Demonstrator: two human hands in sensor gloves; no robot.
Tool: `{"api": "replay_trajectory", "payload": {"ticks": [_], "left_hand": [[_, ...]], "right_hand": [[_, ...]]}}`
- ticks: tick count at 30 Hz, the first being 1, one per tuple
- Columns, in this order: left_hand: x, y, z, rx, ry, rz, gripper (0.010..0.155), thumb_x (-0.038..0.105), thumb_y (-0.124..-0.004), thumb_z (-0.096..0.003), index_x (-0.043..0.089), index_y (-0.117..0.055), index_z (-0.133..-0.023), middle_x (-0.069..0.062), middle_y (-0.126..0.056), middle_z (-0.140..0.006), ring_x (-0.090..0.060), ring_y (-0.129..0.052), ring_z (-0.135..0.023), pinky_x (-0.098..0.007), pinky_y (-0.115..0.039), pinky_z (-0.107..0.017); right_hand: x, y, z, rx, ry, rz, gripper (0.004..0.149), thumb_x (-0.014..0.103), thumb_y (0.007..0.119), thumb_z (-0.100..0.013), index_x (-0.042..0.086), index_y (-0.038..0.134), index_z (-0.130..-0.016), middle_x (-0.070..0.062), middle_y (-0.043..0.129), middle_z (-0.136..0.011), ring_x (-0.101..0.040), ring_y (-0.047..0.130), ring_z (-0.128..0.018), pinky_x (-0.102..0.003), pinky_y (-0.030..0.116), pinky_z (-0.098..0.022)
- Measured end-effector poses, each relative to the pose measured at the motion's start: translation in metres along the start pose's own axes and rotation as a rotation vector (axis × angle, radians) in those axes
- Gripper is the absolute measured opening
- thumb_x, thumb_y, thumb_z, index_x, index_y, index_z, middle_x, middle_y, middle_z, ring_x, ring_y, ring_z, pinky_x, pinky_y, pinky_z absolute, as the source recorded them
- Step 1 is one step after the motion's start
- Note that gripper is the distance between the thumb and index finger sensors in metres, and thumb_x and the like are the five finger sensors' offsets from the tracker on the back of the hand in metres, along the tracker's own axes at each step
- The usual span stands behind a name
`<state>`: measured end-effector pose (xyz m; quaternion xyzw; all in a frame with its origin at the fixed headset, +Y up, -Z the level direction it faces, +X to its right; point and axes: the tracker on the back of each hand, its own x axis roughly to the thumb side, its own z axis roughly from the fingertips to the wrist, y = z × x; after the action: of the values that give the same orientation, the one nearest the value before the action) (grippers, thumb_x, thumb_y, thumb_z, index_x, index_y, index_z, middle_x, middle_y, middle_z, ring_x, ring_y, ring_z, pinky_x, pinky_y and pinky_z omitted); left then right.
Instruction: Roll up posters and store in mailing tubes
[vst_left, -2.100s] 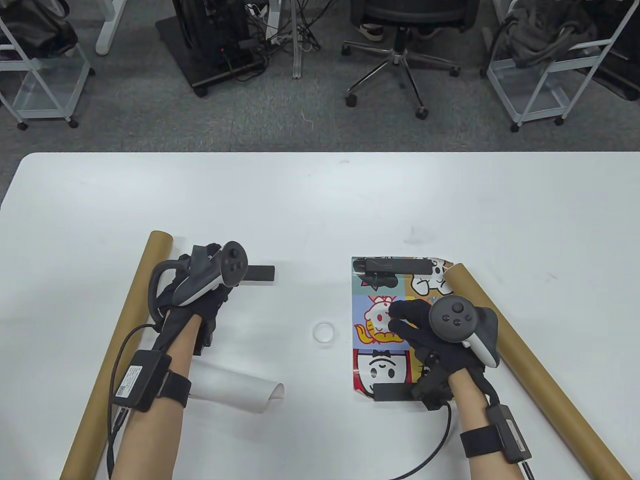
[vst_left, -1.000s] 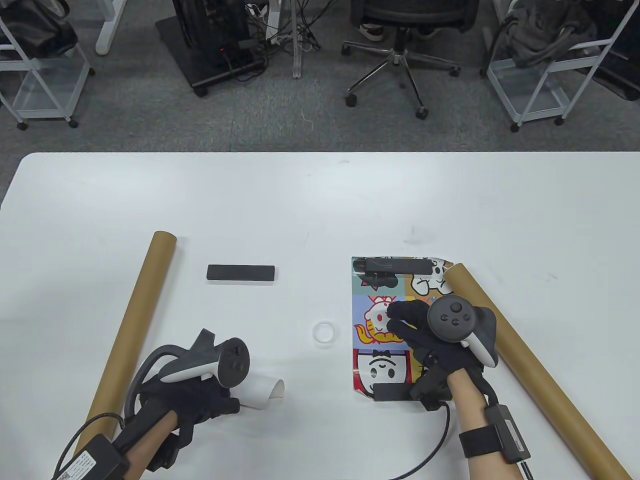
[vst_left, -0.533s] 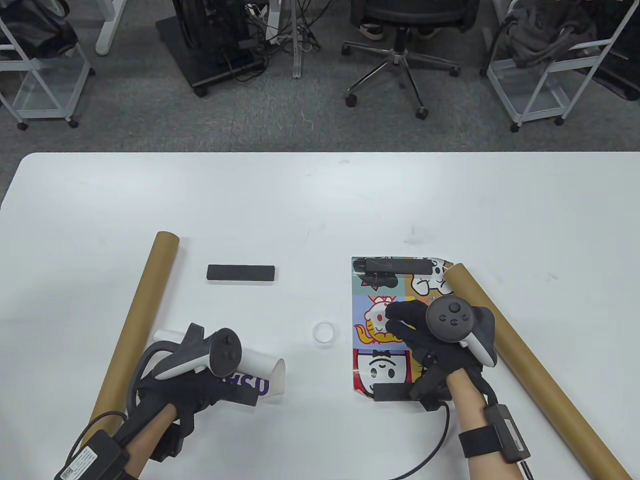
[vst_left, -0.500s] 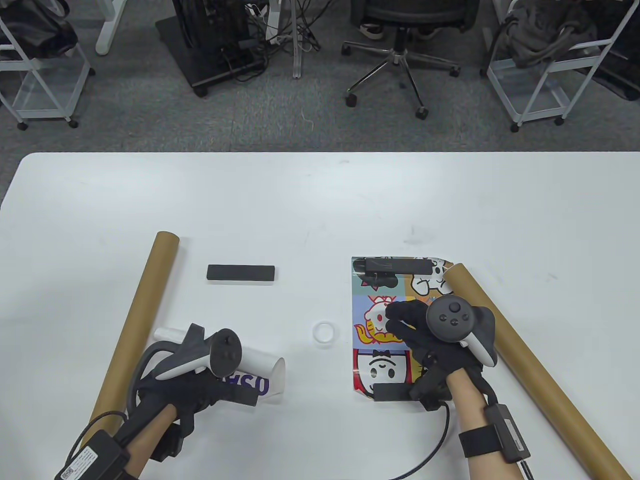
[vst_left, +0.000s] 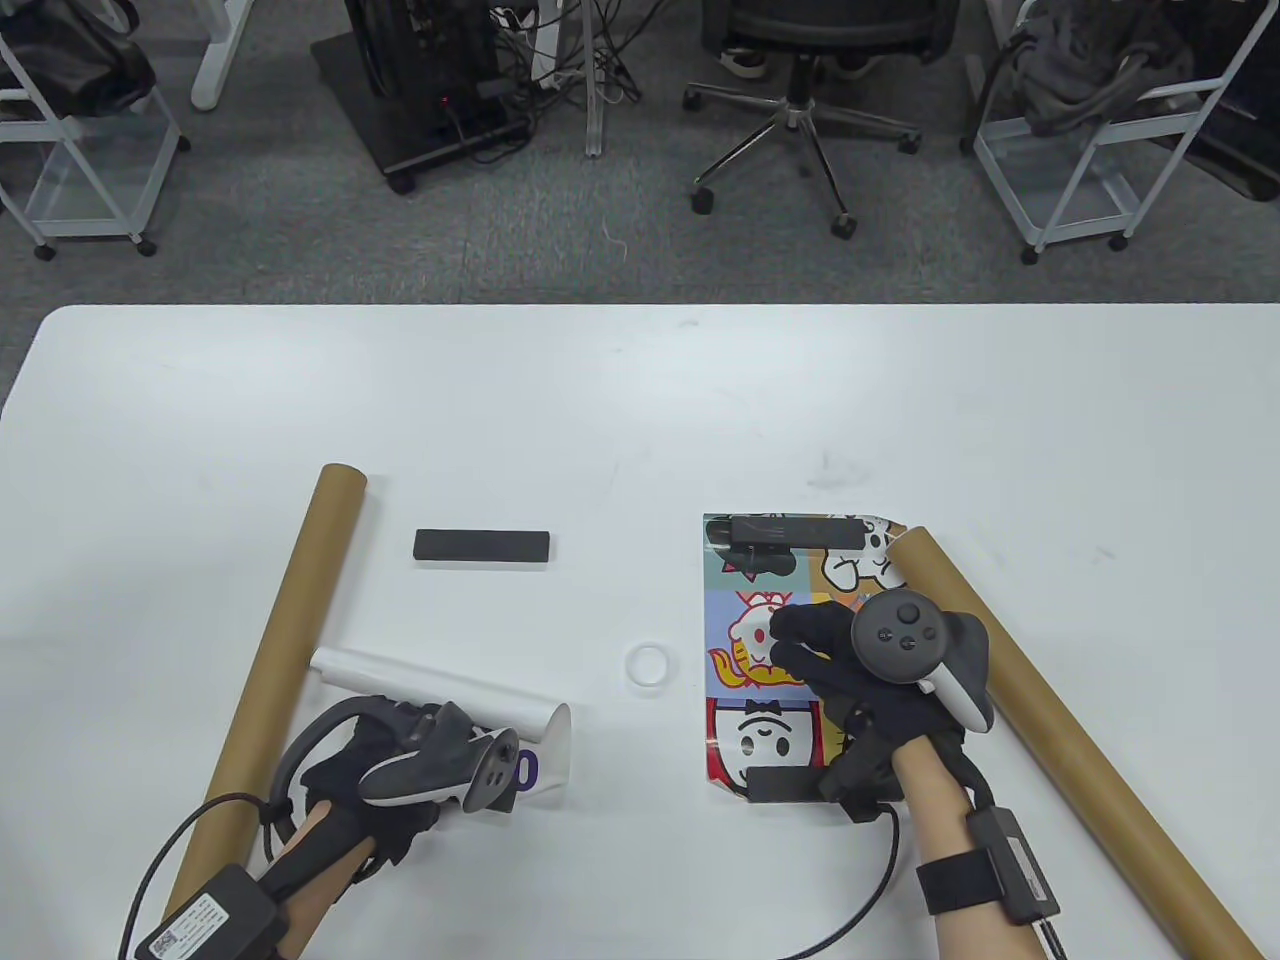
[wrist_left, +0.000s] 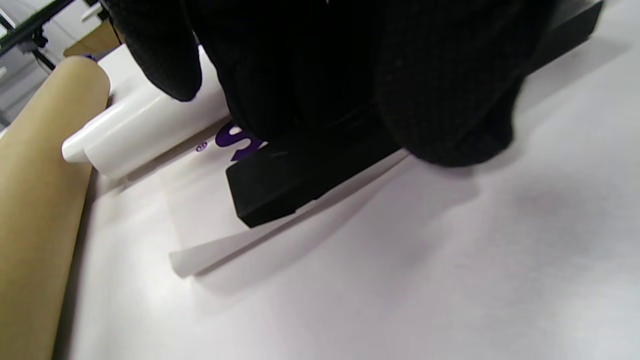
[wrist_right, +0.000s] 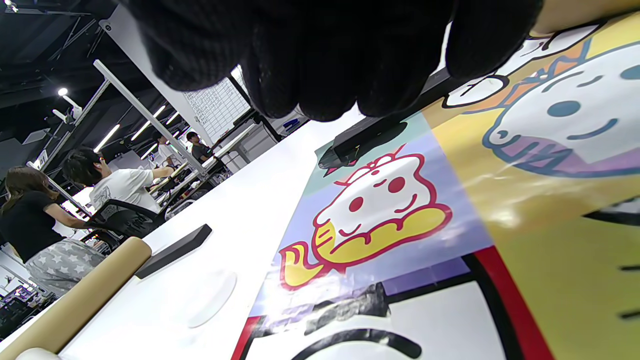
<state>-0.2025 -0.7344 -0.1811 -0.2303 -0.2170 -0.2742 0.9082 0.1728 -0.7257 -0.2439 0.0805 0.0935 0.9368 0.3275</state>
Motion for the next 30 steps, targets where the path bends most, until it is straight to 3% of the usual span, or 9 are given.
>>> {"api": "replay_trajectory", "payload": {"ticks": [9,21,30], "left_hand": [[0.007,-0.001,-0.003,0.101,-0.010,-0.072,0.070,0.049,-0.094,-0.0356,0.038,-0.068,-0.100,0.008,-0.084,-0.101,-0.019,-0.097,-0.091,-0.051,-0.070,-0.082],[0.001,0.005,0.000,0.086,-0.017,-0.045,0.069,0.051,-0.091,-0.0388,0.038,-0.066,-0.102,0.009,-0.083,-0.102,-0.018,-0.097,-0.091,-0.051,-0.070,-0.082],[-0.010,0.022,0.019,0.160,0.017,-0.026,0.068,0.051,-0.090,-0.0396,0.038,-0.067,-0.102,0.008,-0.084,-0.102,-0.019,-0.096,-0.090,-0.052,-0.070,-0.082]], "right_hand": [[-0.003,-0.002,0.000,-0.006,0.015,-0.018,0.052,0.037,0.073,-0.048,0.012,0.073,-0.094,-0.020,0.078,-0.099,-0.050,0.076,-0.086,-0.072,0.058,-0.065],[0.000,-0.004,0.002,-0.013,-0.007,-0.014,0.052,0.037,0.073,-0.048,0.012,0.073,-0.094,-0.020,0.078,-0.099,-0.050,0.076,-0.086,-0.072,0.058,-0.065],[0.000,-0.004,0.002,-0.015,-0.003,-0.016,0.052,0.036,0.073,-0.048,0.012,0.073,-0.094,-0.020,0.077,-0.099,-0.050,0.076,-0.086,-0.072,0.058,-0.065]]}}
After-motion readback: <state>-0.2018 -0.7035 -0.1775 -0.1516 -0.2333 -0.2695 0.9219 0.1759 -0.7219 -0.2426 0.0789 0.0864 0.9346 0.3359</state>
